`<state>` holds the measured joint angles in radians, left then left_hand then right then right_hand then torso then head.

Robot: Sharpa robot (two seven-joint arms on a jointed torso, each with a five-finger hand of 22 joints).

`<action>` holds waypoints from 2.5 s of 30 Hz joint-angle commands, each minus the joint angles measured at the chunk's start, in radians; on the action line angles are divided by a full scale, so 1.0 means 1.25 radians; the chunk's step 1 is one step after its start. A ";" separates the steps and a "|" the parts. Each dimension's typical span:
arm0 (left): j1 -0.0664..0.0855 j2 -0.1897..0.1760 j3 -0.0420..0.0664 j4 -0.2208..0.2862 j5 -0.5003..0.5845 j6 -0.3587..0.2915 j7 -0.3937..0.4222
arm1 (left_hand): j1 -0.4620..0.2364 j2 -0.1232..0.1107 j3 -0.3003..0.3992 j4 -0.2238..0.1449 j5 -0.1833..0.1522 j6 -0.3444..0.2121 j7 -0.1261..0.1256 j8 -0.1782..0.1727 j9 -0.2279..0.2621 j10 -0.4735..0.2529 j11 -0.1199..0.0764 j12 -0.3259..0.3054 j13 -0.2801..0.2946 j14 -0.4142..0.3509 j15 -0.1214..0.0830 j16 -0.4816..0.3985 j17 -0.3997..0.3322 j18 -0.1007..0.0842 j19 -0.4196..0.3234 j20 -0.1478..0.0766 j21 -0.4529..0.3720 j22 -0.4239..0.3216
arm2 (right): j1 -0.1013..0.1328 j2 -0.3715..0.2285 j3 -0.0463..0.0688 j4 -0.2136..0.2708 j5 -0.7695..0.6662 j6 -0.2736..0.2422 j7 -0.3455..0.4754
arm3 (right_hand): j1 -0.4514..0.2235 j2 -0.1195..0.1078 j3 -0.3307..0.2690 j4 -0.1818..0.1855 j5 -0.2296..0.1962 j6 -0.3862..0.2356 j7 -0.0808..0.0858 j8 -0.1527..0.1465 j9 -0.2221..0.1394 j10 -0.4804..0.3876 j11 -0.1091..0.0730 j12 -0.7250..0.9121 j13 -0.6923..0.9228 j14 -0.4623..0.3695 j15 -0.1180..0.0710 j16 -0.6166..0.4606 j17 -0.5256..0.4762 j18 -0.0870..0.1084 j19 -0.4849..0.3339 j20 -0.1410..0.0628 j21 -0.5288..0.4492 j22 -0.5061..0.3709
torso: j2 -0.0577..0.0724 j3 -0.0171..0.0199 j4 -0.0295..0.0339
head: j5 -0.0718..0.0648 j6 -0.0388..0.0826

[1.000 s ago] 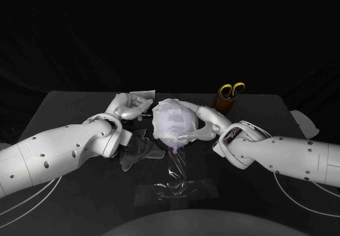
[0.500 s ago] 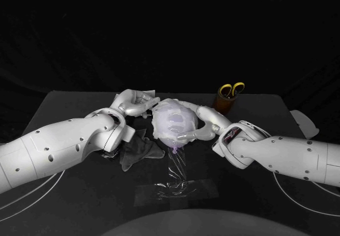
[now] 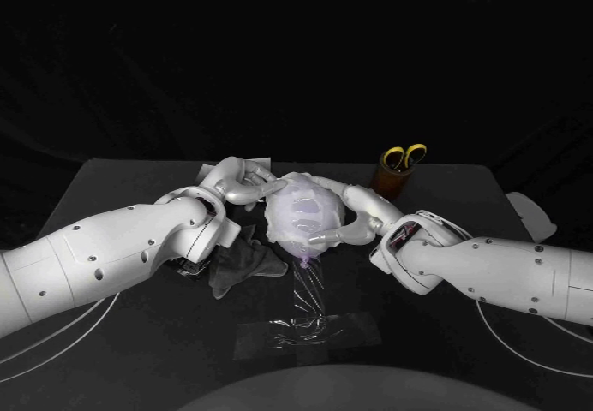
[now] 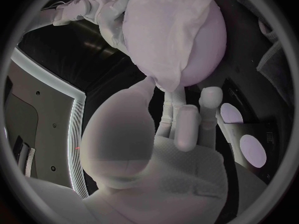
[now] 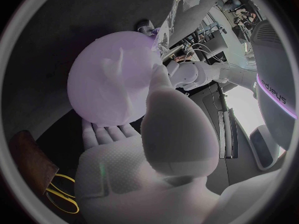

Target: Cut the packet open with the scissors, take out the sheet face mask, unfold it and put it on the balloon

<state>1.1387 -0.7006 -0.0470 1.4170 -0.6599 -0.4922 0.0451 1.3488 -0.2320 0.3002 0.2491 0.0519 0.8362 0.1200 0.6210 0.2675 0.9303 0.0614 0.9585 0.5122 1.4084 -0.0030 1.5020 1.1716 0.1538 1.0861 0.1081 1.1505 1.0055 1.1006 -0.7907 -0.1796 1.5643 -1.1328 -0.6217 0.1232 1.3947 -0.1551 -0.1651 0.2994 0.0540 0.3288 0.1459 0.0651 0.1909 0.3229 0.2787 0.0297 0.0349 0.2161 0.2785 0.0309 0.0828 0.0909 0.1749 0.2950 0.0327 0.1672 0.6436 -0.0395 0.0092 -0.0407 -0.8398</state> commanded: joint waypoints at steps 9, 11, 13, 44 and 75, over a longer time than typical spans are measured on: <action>0.001 0.005 0.001 0.002 -0.019 -0.005 -0.009 | 0.071 0.063 0.038 -0.013 -0.001 0.041 -0.015 0.006 -0.009 0.020 -0.021 0.010 0.014 0.029 -0.014 0.018 0.045 -0.020 0.044 -0.009 0.047 0.052 | -0.005 0.002 -0.004 0.000 -0.003 0.040 -0.013 | -0.001 0.006 0.004 -0.001 -0.003 0.005 0.125 0.003 0.001 0.004 0.002 0.005 0.001 -0.005 0.001 -0.001 -0.001 -0.012 0.007 -0.001 0.003 0.000 | 0.000 -0.0007 0.0006 | -0.001 -0.001; 0.001 0.006 0.001 0.002 -0.015 -0.010 -0.007 | 0.077 0.076 0.053 -0.012 -0.001 0.048 -0.019 0.005 -0.012 0.024 -0.025 0.007 0.015 0.034 -0.017 0.019 0.053 -0.022 0.050 -0.011 0.054 0.060 | -0.005 0.002 -0.004 0.000 -0.003 0.040 -0.013 | -0.001 0.006 0.004 -0.001 -0.003 0.005 0.125 0.003 0.001 0.004 0.002 0.005 0.001 -0.005 0.001 -0.001 -0.001 -0.012 0.007 -0.001 0.003 0.000 | 0.000 -0.0007 0.0004 | -0.001 -0.001; 0.001 0.006 0.001 0.001 -0.009 -0.015 -0.005 | 0.080 0.086 0.064 -0.009 0.000 0.051 -0.021 0.004 -0.013 0.027 -0.026 0.006 0.016 0.037 -0.018 0.021 0.058 -0.023 0.056 -0.012 0.060 0.066 | -0.005 0.002 -0.004 0.000 -0.003 0.039 -0.013 | -0.001 0.006 0.004 -0.001 -0.003 0.005 0.125 0.003 0.001 0.004 0.002 0.005 0.001 -0.005 0.001 -0.001 -0.001 -0.012 0.007 -0.001 0.003 0.000 | 0.000 -0.0006 0.0002 | -0.001 -0.002; 0.002 0.008 0.002 -0.026 0.037 -0.056 -0.021 | 0.085 0.072 0.223 -0.069 -0.001 0.044 -0.020 0.052 0.016 0.072 -0.030 -0.005 0.024 0.067 -0.023 0.032 0.130 -0.031 0.082 -0.024 0.094 0.105 | -0.005 0.002 -0.004 -0.001 -0.003 0.039 -0.013 | 0.000 0.008 0.005 -0.001 -0.003 0.004 0.125 0.003 0.000 0.004 0.002 0.004 0.001 -0.005 0.001 -0.001 -0.001 -0.012 0.008 -0.001 0.003 0.000 | 0.000 -0.0006 0.0004 | -0.001 -0.003; 0.005 0.013 0.001 -0.060 0.045 -0.002 -0.102 | 0.017 0.029 0.237 -0.059 -0.002 -0.023 0.015 0.001 -0.008 0.044 -0.002 -0.012 0.025 0.075 -0.001 0.035 0.164 -0.025 0.052 -0.013 0.071 0.075 | -0.005 0.003 -0.005 -0.002 -0.003 0.039 -0.014 | 0.000 0.008 0.005 -0.001 -0.003 0.004 0.125 0.003 0.000 0.004 0.002 0.004 0.001 -0.005 0.001 -0.001 -0.001 -0.012 0.008 -0.001 0.003 0.000 | 0.000 -0.0008 0.0003 | 0.000 -0.003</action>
<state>1.1428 -0.6839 -0.0464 1.3416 -0.6109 -0.5229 -0.0473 1.3805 -0.1893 0.5959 0.1701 0.0561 0.8163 0.1357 0.6285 0.2629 0.9852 0.0550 0.9430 0.5418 1.4661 -0.0105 1.5416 1.3081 0.1230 1.1562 0.0929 1.2409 1.1001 1.1010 -0.7878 -0.1792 1.5630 -1.1325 -0.6208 0.1228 1.3947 -0.1551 -0.1651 0.2993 0.0540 0.3259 0.1454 0.0632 0.1907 0.3230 0.2788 0.0326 0.0342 0.2161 0.2785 0.0309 0.0822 0.0908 0.1784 0.2915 0.0327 0.1672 0.6432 -0.0398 0.0094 -0.0409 -0.8438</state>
